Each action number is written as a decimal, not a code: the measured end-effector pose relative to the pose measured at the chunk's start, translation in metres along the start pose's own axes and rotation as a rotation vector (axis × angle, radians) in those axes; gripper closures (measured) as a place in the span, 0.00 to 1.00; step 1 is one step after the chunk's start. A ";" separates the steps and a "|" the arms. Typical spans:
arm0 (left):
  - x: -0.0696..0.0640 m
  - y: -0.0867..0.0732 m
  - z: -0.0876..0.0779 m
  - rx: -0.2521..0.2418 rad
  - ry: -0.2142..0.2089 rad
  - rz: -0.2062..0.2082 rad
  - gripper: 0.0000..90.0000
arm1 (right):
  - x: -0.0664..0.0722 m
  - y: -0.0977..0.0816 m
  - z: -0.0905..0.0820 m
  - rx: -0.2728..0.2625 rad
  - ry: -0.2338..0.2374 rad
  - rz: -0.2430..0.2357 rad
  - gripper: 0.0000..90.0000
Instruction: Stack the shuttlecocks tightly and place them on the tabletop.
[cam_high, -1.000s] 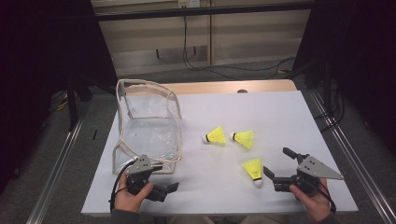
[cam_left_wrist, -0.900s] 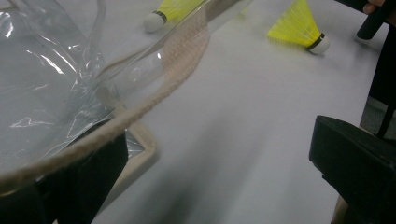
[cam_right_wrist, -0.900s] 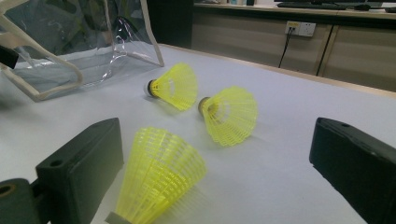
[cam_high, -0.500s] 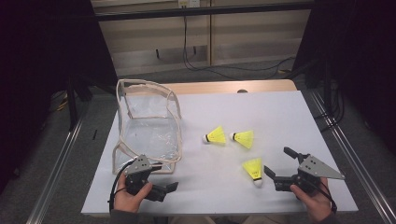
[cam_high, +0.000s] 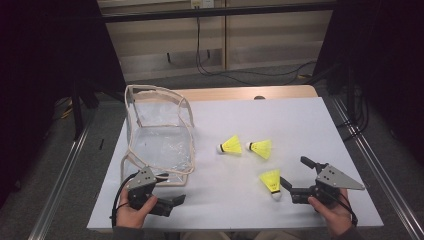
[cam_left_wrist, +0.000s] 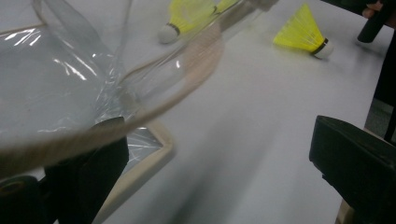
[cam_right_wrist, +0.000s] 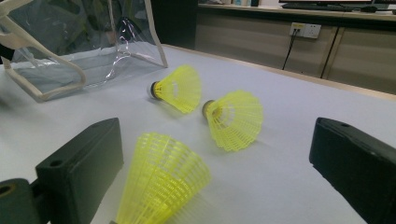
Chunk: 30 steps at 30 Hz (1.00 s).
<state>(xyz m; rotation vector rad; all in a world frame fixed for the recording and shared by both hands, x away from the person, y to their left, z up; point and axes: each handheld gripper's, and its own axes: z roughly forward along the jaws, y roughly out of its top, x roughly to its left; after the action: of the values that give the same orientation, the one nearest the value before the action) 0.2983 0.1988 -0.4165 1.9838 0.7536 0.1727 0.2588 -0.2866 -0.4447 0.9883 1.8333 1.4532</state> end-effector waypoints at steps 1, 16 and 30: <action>0.002 -0.001 -0.001 -0.005 0.007 -0.013 0.05 | 0.000 0.000 0.000 0.000 0.002 0.000 0.02; 0.013 0.000 -0.009 -0.028 0.009 0.021 0.06 | -0.001 -0.001 -0.001 0.004 -0.004 -0.003 0.02; 0.028 -0.006 -0.010 -0.028 0.025 0.015 0.05 | -0.002 -0.002 -0.003 0.006 -0.016 0.002 0.02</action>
<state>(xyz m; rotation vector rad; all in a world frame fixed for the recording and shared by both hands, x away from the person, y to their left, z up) 0.3143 0.2244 -0.4212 1.9650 0.7481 0.2160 0.2573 -0.2904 -0.4459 1.0022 1.8267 1.4380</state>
